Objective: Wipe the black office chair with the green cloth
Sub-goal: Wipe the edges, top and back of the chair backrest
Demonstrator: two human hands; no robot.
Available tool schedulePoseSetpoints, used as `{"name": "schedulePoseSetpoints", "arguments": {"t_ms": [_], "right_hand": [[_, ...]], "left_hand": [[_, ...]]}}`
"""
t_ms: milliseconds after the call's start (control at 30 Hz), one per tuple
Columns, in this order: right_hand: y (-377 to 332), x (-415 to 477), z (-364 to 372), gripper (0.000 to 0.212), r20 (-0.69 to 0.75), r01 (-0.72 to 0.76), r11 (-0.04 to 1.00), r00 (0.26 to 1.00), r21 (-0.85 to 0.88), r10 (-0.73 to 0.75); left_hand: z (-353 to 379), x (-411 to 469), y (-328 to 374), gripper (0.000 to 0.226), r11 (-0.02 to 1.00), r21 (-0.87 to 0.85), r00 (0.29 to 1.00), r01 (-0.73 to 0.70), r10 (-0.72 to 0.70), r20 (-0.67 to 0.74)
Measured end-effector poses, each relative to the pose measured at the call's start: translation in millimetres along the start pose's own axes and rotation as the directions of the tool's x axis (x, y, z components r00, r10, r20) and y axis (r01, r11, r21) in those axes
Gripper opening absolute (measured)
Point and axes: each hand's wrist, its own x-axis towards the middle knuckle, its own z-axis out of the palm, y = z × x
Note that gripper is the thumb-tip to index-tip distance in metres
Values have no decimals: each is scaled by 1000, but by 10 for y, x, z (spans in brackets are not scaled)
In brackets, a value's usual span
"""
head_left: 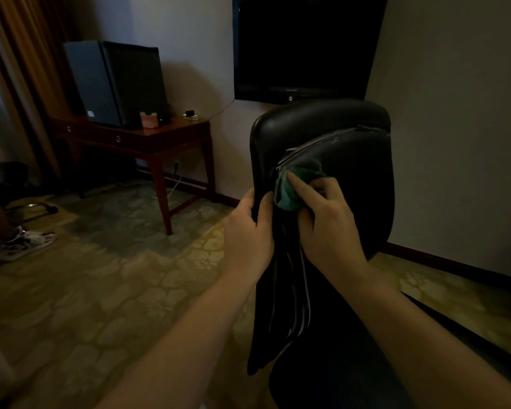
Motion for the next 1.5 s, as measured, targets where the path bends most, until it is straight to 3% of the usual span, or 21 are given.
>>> {"name": "schedulePoseSetpoints", "arguments": {"t_ms": [367, 467, 567, 900, 1100, 1367, 1500], "right_hand": [[305, -307, 91, 52, 102, 49, 998, 994, -25, -46], [275, -189, 70, 48, 55, 79, 997, 996, -25, -77], [140, 31, 49, 45, -4, 85, 996, 996, -24, -86], [328, -426, 166, 49, 50, 56, 998, 997, -39, -54], [198, -115, 119, 46, -8, 39, 999, 999, -14, -39], [336, -498, 177, 49, 66, 24, 1000, 998, -6, -23], [414, -652, 161, 49, 99, 27, 1000, 995, -14, -25]], "left_hand": [[2, -18, -15, 17, 999, -31, 1000, -17, 16, -26], [24, -21, -34, 28, 999, -27, 999, -26, 25, -36], [28, -14, -30, 18, 1000, -27, 999, -10, 9, -32], [54, -43, -27, 16, 999, -29, 998, 34, -35, -45], [99, -53, -32, 14, 999, -17, 997, 47, -48, -53], [27, -108, -160, 44, 994, 86, 998, 66, -64, -17], [-14, -162, -251, 45, 993, 104, 998, 64, -65, 11]]}}
